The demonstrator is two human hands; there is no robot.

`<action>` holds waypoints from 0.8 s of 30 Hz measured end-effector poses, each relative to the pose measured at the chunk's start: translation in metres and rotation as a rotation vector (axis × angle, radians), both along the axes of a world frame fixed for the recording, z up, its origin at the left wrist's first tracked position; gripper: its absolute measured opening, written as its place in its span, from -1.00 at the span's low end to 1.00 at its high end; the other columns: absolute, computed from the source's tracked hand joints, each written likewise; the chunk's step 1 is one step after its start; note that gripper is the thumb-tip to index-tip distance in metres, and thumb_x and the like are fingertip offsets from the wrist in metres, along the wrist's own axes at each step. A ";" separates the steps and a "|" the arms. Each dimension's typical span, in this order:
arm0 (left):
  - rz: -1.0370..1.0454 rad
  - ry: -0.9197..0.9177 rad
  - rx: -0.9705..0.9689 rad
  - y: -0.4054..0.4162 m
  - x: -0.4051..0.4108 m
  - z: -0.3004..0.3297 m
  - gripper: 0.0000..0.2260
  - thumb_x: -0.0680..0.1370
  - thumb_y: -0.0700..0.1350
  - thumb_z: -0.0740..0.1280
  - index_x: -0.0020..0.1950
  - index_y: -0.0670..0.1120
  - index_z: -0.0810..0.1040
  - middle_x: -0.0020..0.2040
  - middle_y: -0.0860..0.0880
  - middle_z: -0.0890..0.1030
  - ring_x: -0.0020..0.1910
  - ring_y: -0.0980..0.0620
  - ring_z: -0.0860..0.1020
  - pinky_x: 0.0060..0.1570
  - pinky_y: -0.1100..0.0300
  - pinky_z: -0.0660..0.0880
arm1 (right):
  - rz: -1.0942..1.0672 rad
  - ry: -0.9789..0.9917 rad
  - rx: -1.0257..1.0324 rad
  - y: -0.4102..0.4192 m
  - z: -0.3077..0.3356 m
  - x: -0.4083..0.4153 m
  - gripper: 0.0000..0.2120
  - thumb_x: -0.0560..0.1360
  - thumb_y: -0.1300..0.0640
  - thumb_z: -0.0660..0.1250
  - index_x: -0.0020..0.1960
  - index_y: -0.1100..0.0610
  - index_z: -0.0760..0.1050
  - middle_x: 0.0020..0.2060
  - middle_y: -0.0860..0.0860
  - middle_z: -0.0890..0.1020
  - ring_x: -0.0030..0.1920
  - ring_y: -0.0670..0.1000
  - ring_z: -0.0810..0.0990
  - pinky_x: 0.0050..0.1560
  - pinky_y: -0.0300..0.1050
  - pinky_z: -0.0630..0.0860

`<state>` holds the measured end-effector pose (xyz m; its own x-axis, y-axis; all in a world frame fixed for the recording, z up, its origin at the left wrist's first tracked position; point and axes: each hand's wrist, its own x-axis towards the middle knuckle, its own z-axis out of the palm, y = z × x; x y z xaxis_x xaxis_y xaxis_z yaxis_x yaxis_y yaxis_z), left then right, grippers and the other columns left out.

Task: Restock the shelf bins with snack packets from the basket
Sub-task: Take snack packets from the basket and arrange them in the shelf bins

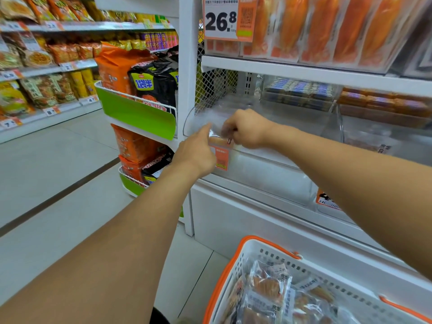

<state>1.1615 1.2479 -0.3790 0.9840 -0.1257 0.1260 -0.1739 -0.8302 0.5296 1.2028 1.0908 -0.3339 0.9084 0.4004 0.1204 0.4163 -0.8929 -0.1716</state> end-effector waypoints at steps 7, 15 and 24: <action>0.084 -0.038 -0.026 -0.005 0.003 -0.001 -0.31 0.52 -0.22 0.25 0.59 -0.02 0.02 0.34 -0.20 0.41 0.24 -0.29 0.44 0.10 -0.10 0.44 | 0.020 0.084 0.012 0.012 -0.012 0.007 -0.76 0.49 0.39 0.33 0.03 0.16 0.69 -0.21 -0.01 0.65 -0.29 -0.09 0.53 -0.29 -0.27 0.41; 0.080 -0.009 0.031 -0.004 0.006 -0.002 -0.28 0.55 -0.20 0.21 0.62 0.10 -0.05 0.50 -0.17 0.23 0.41 -0.24 0.31 0.30 -0.11 0.38 | -0.099 0.196 0.358 0.009 -0.015 -0.009 -0.81 0.54 0.25 0.36 -0.25 0.18 0.59 -0.35 0.05 0.62 -0.30 0.09 0.66 -0.28 -0.10 0.65; 0.155 -0.097 -0.178 -0.003 0.002 0.004 -0.64 0.51 -0.30 0.24 0.29 -0.13 0.38 0.18 -0.15 0.54 0.13 -0.18 0.50 -0.09 0.09 0.36 | -0.270 0.644 0.282 -0.008 -0.016 -0.010 -0.83 0.61 0.21 0.26 -0.01 0.22 0.62 -0.11 0.15 0.74 -0.09 0.09 0.74 0.02 0.01 0.66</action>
